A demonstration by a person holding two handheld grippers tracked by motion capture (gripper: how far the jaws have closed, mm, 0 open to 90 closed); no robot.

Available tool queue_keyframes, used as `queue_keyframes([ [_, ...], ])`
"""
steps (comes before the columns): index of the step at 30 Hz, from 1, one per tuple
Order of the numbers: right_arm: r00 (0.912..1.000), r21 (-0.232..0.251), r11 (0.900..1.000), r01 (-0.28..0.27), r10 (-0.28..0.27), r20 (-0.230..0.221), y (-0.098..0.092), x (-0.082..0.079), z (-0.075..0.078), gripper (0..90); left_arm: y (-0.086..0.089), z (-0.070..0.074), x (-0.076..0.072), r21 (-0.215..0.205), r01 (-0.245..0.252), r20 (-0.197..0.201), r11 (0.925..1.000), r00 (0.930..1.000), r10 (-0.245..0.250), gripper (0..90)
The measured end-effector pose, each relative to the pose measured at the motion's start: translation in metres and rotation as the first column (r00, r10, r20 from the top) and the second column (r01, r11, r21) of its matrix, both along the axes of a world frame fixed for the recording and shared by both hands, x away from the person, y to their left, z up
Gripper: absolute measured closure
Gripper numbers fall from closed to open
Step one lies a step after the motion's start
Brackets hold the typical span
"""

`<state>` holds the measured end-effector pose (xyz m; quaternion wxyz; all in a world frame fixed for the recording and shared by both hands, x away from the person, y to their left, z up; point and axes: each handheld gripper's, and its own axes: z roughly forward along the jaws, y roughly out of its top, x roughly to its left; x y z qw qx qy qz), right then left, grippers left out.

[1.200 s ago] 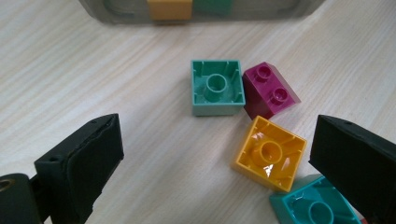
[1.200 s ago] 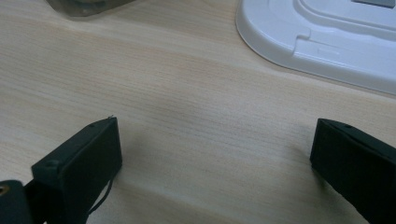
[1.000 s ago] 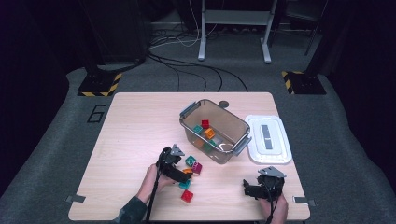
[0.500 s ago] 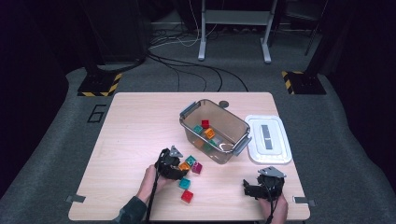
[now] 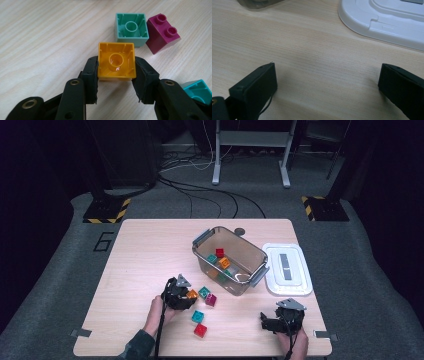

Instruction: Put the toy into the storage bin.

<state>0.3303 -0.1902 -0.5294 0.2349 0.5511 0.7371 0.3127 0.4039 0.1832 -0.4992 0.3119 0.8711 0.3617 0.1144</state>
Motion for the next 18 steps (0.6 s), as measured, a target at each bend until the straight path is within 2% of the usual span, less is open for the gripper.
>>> queue_keyframes([
  [5,1.0000,0.000,1.000,0.000,0.000,0.000,0.000,0.000,0.000,1.0,0.006,0.009,0.001,0.000,-0.014,0.006,0.9999,0.9999,0.014,58.3],
  [9,1.0000,-0.001,1.000,-0.001,0.001,0.001,0.000,0.000,0.000,1.0,0.012,0.019,0.003,-0.014,-0.029,0.034,0.9995,0.9990,0.030,58.3],
  [13,1.0000,0.000,1.000,0.000,0.000,0.000,0.000,0.000,0.000,1.0,0.018,0.036,0.007,-0.049,-0.035,0.055,0.9982,0.9978,0.037,58.3],
  [16,1.0000,0.000,1.000,0.001,-0.001,0.000,0.000,0.000,0.000,1.0,0.019,0.042,0.008,-0.046,-0.045,0.070,0.9980,0.9964,0.048,58.3],
  [18,1.0000,0.000,1.000,0.000,0.000,0.000,0.000,0.000,0.000,1.0,0.022,0.054,0.011,-0.051,-0.046,0.091,0.9977,0.9946,0.050,58.3],
])
